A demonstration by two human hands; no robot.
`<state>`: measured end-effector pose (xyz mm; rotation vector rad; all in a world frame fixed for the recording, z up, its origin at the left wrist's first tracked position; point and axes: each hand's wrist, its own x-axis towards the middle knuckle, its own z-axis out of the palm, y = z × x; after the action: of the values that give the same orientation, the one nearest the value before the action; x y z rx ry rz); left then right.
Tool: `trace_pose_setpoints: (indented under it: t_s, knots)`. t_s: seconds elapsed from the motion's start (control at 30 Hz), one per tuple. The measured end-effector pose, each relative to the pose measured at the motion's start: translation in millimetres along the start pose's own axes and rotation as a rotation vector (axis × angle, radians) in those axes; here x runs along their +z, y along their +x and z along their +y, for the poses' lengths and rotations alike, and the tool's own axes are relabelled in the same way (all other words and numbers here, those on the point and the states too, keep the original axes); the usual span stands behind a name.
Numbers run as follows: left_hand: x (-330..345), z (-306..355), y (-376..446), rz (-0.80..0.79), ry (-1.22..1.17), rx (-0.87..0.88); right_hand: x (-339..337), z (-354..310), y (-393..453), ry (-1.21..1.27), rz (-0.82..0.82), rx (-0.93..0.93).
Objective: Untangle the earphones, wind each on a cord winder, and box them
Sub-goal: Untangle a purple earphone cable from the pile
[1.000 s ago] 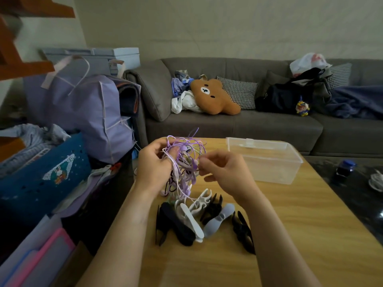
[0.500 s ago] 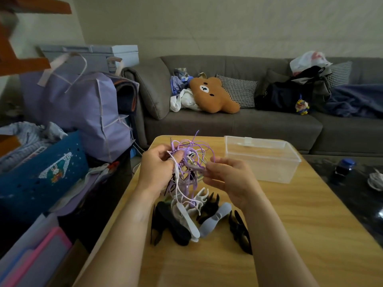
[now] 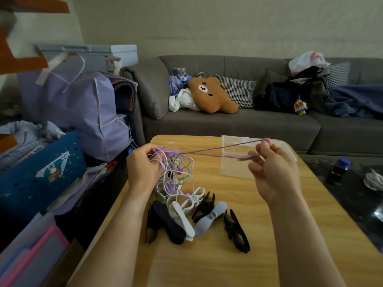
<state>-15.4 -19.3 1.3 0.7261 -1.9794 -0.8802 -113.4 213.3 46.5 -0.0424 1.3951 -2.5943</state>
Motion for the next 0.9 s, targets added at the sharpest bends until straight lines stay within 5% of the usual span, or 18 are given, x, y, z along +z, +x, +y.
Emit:
trace_pose_setpoints:
  t_s: [0.13, 0.3, 0.37, 0.47, 0.53, 0.7, 0.9]
  knots:
    - [-0.6, -3.5, -0.9, -0.1, 0.005, -0.021, -7.4, -8.3, 0.1, -0.124, 0.066, -0.129]
    - [-32.0, 19.5, 5.7, -0.698, 0.177, 0.086, -9.8, 2.1, 3.4, -0.367, -0.028, -0.108]
    - [-48.9, 38.0, 6.7, -0.831, 0.166, -0.01, -7.6, 4.7, 0.5, -0.445, -0.113, -0.09]
    - [-57.7, 60.2, 5.2, -0.665, 0.259, -0.121, -2.1, 4.6, -3.8, -0.63, -0.264, -0.124]
    - [-51.2, 68.5, -1.1, -0.55, 0.491, 0.022, 0.6, 5.2, -6.7, -0.798, -0.382, -0.173]
    - [-1.4, 77.6, -42.6, -0.834, -0.046, 0.198, 5.8, 2.9, -19.3, -0.64, -0.635, -0.192]
    - [33.0, 29.6, -37.8, -0.568, 0.093, 0.158, -8.5, -16.2, -12.9, -0.465, -0.429, -0.325]
